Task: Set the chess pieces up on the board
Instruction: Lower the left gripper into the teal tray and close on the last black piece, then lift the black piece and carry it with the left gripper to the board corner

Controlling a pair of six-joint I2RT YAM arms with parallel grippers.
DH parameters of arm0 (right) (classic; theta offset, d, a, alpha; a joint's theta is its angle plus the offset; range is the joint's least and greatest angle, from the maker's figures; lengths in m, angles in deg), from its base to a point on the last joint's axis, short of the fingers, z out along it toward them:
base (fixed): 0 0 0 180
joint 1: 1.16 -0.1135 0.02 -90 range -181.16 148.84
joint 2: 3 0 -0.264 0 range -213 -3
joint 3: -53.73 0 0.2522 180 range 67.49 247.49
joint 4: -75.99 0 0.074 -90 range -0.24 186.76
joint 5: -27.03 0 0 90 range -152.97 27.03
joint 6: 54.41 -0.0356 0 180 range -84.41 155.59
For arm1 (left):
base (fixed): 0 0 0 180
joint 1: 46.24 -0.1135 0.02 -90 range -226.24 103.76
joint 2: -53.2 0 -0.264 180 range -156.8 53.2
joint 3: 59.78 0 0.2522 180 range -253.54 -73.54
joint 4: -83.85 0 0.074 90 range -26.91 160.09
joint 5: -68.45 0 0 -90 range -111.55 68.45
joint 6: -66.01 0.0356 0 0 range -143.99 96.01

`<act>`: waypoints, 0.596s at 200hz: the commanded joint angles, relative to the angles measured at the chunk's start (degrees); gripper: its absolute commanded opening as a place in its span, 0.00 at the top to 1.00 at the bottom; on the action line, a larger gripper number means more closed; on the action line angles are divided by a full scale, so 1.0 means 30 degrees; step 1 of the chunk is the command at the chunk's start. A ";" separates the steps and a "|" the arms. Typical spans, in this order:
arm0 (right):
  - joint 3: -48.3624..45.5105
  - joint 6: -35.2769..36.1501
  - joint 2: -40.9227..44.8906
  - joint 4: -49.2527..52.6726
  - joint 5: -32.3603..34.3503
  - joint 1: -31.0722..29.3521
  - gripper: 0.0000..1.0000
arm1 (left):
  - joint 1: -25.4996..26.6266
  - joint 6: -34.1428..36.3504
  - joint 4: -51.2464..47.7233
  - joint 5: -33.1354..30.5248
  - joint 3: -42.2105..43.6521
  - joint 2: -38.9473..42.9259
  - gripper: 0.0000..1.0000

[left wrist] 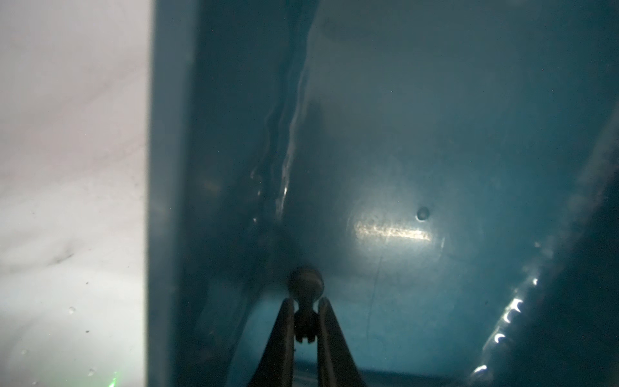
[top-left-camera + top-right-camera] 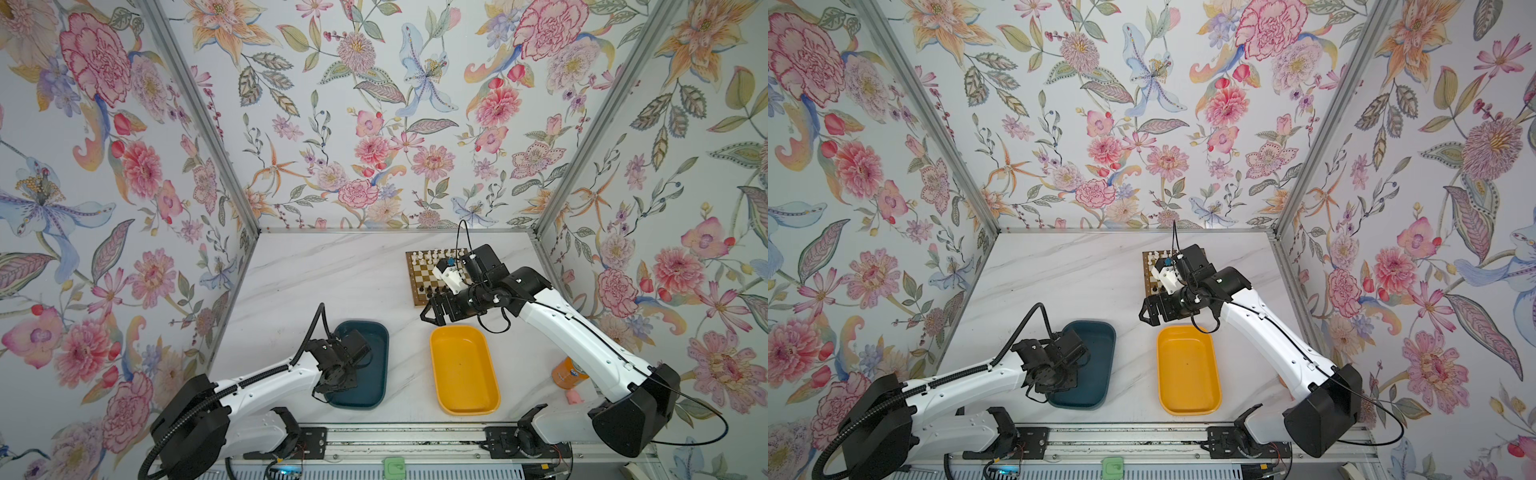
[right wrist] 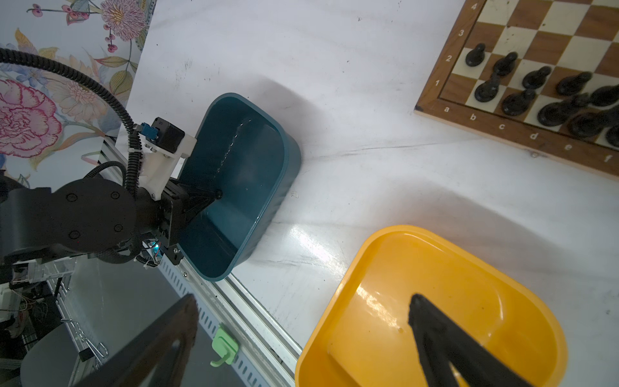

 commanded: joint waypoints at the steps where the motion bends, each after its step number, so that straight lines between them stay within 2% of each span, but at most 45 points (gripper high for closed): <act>1: 0.0015 0.0114 -0.0063 0.0096 0.0026 -0.0013 0.01 | -0.0218 0.0460 -0.0690 0.0010 -0.0690 -0.0282 0.94; 75: 0.0333 -0.0014 -0.0180 0.0110 0.0007 0.0218 0.01 | -0.0244 0.1609 -0.2326 -0.0779 -0.4291 -0.1624 0.97; 119: 0.0275 -0.0146 0.0118 0.0085 0.0016 0.0799 0.01 | -0.0509 0.2804 -0.3511 -0.1331 -0.7674 -0.3036 0.98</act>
